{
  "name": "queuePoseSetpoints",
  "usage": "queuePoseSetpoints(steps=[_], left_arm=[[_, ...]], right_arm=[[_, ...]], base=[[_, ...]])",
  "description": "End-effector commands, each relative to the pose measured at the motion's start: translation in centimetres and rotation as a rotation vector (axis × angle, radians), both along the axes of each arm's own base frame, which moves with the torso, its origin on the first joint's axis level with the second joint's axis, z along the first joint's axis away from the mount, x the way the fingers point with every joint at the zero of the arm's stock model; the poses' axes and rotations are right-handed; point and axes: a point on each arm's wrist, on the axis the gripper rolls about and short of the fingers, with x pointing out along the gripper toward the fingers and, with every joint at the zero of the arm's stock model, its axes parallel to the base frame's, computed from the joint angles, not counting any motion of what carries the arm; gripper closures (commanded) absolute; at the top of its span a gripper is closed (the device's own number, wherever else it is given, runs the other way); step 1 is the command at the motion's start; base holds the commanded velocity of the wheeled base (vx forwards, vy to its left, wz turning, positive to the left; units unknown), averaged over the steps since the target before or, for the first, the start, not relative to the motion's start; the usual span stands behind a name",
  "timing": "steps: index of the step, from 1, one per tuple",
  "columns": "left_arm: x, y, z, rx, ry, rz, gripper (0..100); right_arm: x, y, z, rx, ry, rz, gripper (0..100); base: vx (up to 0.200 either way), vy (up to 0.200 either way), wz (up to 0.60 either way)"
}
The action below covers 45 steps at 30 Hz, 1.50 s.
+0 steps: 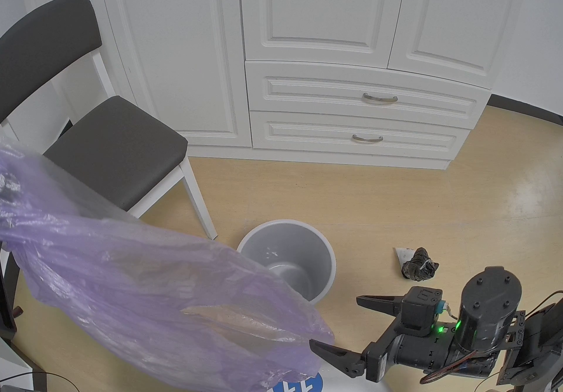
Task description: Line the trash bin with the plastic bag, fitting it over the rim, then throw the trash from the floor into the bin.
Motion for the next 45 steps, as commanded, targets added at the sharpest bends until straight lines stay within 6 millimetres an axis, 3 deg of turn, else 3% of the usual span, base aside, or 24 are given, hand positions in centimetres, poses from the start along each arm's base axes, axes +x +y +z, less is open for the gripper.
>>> queuePoseSetpoints(steps=[1, 12, 18, 24, 32, 40, 45], left_arm=[[0.0, 0.0, 0.0, 0.0, 0.0, 0.001, 100], [0.0, 0.0, 0.0, 0.0, 0.0, 0.0, 100], [-0.2, 0.1, 0.2, -0.008, -0.013, 0.0, 100], [-0.4, 0.2, 0.2, -0.011, -0.018, 0.0, 100], [-0.4, 0.3, 0.2, -0.011, -0.022, 0.001, 100], [-0.6, 0.4, 0.5, -0.021, -0.033, 0.006, 100], [-0.9, 0.6, 1.6, -0.054, -0.067, 0.022, 100]], right_arm=[[0.3, 0.8, -1.7, -0.041, 0.04, 0.004, 0], [2.1, 3.5, -5.9, 0.022, 0.05, -0.039, 0], [3.0, 4.3, -9.2, 0.026, 0.049, -0.06, 0], [3.1, 4.8, -9.1, 0.07, 0.073, -0.064, 0], [3.4, 5.6, -7.1, 0.233, 0.114, -0.092, 0], [3.5, 5.8, -6.8, 0.261, 0.124, -0.097, 0], [3.4, 5.8, -5.0, 0.392, 0.177, -0.107, 0]], base=[[0.0, 0.0, 0.0], [0.0, 0.0, 0.0], [0.0, 0.0, 0.0], [0.0, 0.0, 0.0], [0.0, 0.0, 0.0], [0.0, 0.0, 0.0], [0.0, 0.0, 0.0]])
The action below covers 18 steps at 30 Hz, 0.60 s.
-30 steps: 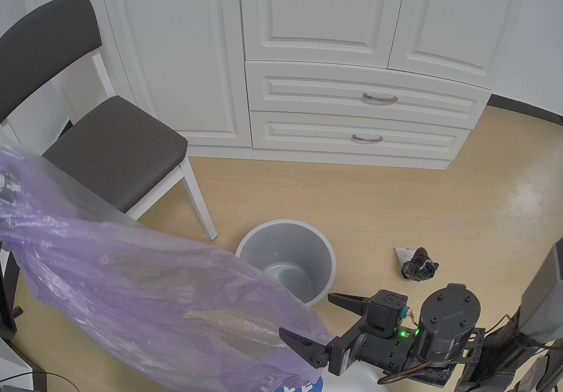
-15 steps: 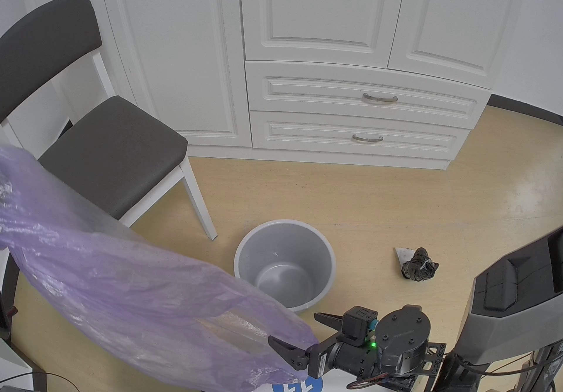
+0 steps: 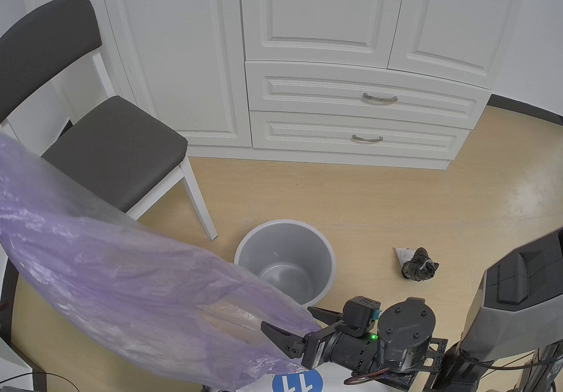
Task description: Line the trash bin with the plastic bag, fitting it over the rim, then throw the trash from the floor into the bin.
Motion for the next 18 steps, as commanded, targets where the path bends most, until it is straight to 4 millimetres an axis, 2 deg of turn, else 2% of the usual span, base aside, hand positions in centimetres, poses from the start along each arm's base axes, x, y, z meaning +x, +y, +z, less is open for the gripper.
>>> queuePoseSetpoints(steps=[1, 9, 18], left_arm=[[-0.5, 0.4, 1.2, -0.037, -0.043, 0.007, 100], [-1.1, 0.9, 2.5, -0.107, -0.075, 0.065, 100], [-1.2, 1.0, 2.7, -0.113, -0.084, 0.064, 100]], right_arm=[[-0.1, 0.0, 2.0, 0.104, -0.01, -0.001, 0], [-0.3, -0.1, 2.8, 0.131, -0.022, 0.0, 0], [-0.5, -0.3, 3.8, 0.158, -0.037, 0.002, 0]], base=[[0.0, 0.0, 0.0], [0.0, 0.0, 0.0], [0.0, 0.0, 0.0]])
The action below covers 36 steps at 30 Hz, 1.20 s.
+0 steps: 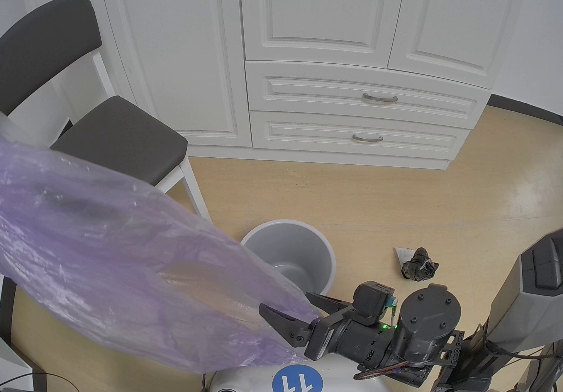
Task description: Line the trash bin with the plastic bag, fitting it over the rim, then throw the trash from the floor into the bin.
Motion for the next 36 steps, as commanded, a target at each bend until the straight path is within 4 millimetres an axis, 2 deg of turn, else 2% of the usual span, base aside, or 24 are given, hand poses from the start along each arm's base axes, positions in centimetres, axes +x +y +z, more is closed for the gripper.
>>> queuePoseSetpoints(steps=[1, 22, 36], left_arm=[[-0.1, 0.0, 0.1, -0.004, -0.007, 0.0, 100], [-0.4, 0.3, 0.7, -0.019, -0.031, -0.001, 100], [-0.3, 0.2, 0.5, -0.013, -0.022, -0.002, 100]], right_arm=[[-0.1, -0.1, 0.7, 0.028, -0.018, 0.001, 0], [0.3, 0.5, -1.0, -0.006, 0.019, 0.003, 0], [0.3, 0.9, -0.7, 0.008, 0.009, 0.011, 0]], base=[[0.0, 0.0, 0.0], [0.0, 0.0, 0.0], [0.0, 0.0, 0.0]])
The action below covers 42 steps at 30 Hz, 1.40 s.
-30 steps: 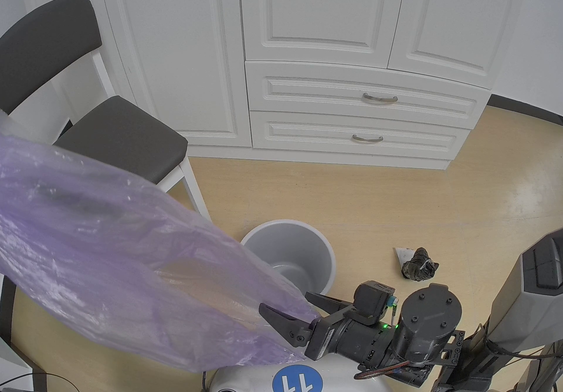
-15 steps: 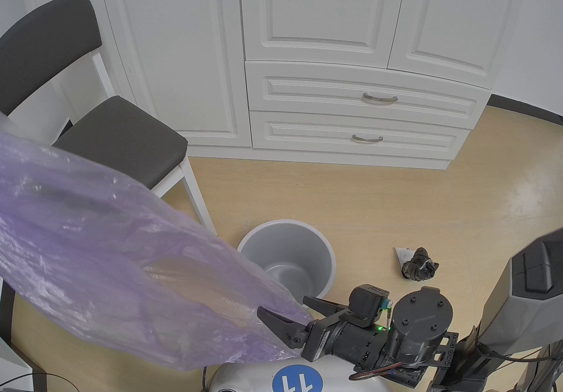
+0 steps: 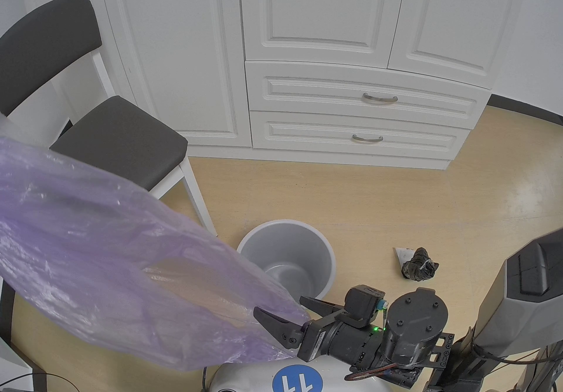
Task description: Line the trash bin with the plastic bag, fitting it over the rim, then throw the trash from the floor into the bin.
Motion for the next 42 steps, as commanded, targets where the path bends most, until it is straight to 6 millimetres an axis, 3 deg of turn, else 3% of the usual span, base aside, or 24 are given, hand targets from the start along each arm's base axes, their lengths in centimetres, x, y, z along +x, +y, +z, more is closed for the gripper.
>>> queuePoseSetpoints(steps=[1, 12, 13, 23, 31, 37, 42], left_arm=[[0.0, 0.0, 0.0, 0.0, 0.0, 0.0, 100], [-0.1, 0.0, 0.0, -0.001, -0.001, 0.0, 100], [0.0, 0.0, 0.0, 0.0, 0.0, 0.0, 100], [0.3, -0.2, -0.3, 0.009, 0.019, -0.001, 100], [1.3, -0.8, -1.9, 0.072, 0.219, -0.043, 100], [2.4, -1.2, -3.7, 0.192, 0.4, 0.002, 100], [3.3, -1.3, -4.8, 0.356, 0.665, 0.061, 100]], right_arm=[[-0.2, 0.3, 0.2, 0.016, -0.011, 0.011, 0], [-0.5, 0.4, 0.2, 0.018, -0.012, 0.017, 0], [-0.5, 0.5, 0.2, 0.019, -0.013, 0.017, 100], [-0.4, 0.1, 0.6, 0.023, -0.017, 0.011, 100], [1.4, -4.4, 7.0, 0.086, -0.265, -0.098, 100], [1.4, -7.2, 9.2, 0.044, -0.402, -0.175, 100], [0.3, -9.7, 11.2, -0.024, -0.542, -0.224, 100]], base=[[0.0, 0.0, 0.0], [0.0, 0.0, 0.0], [0.0, 0.0, 0.0], [0.0, 0.0, 0.0], [0.0, 0.0, 0.0], [0.0, 0.0, 0.0], [0.0, 0.0, 0.0]])
